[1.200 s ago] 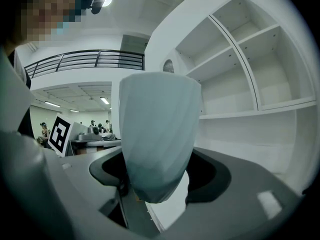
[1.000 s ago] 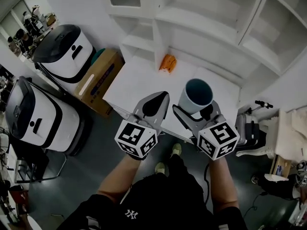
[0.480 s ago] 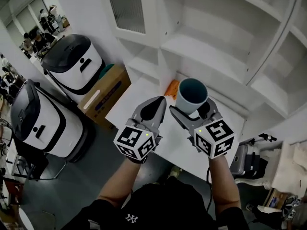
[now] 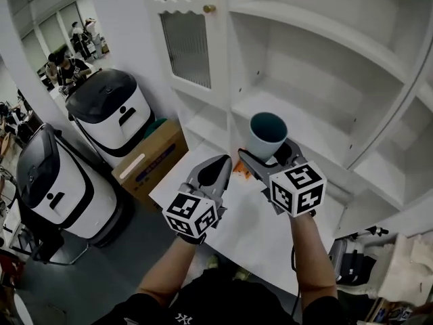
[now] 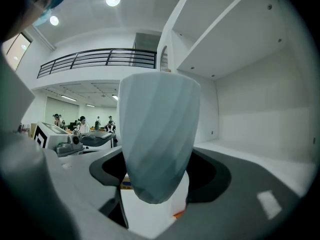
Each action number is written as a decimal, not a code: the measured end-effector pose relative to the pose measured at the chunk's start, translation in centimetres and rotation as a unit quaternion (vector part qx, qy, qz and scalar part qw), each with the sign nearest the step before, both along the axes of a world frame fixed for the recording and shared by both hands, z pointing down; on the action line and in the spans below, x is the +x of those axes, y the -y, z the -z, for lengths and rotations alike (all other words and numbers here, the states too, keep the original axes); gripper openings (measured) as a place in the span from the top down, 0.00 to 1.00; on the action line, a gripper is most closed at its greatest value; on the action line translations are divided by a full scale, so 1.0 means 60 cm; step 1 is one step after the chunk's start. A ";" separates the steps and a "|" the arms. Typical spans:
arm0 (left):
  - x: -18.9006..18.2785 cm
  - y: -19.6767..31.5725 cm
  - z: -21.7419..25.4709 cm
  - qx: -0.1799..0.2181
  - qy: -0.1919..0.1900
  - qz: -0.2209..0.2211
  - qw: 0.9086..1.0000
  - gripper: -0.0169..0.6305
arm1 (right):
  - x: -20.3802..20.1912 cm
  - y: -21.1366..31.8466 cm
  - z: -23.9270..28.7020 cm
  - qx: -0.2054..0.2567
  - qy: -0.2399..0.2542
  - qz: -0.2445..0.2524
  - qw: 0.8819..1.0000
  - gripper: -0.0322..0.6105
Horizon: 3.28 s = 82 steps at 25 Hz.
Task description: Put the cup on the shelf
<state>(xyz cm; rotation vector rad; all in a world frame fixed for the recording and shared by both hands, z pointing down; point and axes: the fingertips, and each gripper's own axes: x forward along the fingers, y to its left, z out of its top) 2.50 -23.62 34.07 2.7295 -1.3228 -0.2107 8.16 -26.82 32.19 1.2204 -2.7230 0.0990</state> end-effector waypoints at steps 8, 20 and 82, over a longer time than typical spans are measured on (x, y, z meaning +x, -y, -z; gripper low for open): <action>-0.011 0.066 0.023 0.009 -0.008 -0.035 0.999 0.97 | -0.016 0.125 0.021 -0.013 -0.030 -0.039 0.999 0.37; -0.027 0.132 0.005 -0.007 -0.031 -0.061 0.998 0.97 | 0.009 0.271 0.004 -0.049 -0.052 -0.106 0.992 0.37; 0.011 0.050 0.003 -0.013 -0.010 -0.084 0.996 0.97 | 0.021 0.010 -0.014 0.035 0.056 -0.099 0.993 0.79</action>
